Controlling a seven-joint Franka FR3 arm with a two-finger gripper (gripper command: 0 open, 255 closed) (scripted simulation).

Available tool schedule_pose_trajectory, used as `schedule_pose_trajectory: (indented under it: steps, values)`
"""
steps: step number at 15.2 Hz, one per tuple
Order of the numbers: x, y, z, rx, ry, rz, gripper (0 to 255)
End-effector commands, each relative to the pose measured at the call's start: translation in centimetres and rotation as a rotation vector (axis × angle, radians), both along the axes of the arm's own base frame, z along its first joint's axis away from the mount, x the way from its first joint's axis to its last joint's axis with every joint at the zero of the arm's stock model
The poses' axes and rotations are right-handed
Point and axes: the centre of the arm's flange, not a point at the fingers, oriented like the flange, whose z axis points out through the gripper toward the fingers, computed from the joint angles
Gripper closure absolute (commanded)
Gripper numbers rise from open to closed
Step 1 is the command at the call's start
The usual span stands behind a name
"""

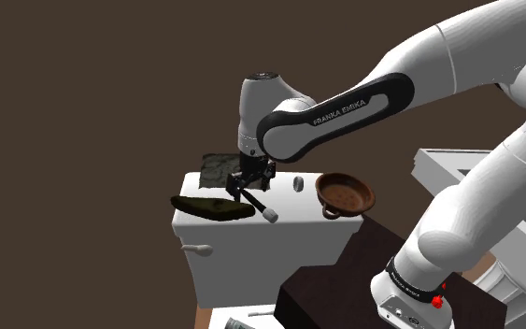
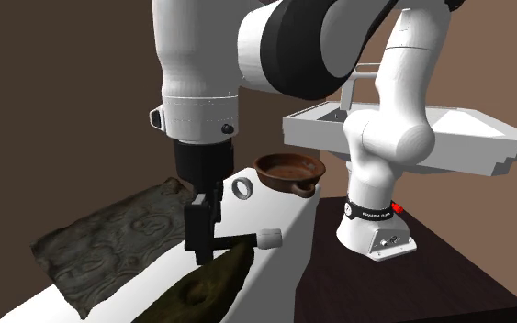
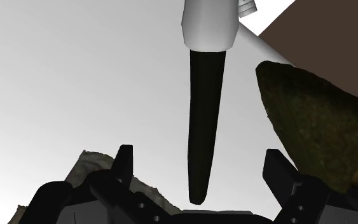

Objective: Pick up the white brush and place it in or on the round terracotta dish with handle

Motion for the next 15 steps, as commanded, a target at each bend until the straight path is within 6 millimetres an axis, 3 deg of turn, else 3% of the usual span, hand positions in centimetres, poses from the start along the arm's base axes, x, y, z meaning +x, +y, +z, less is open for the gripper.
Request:
schedule_pose_trajectory:
  steps: [1, 5, 6, 15]
  values:
    - [-0.23, 0.15, -0.40, -0.002, 0.007, 0.004, 0]
    - [-0.23, 0.15, -0.40, -0.002, 0.007, 0.004, 0]
    - [-0.23, 0.12, -0.50, -0.002, 0.007, 0.004, 255]
    - [-0.23, 0.15, -0.40, -0.002, 0.007, 0.004, 255]
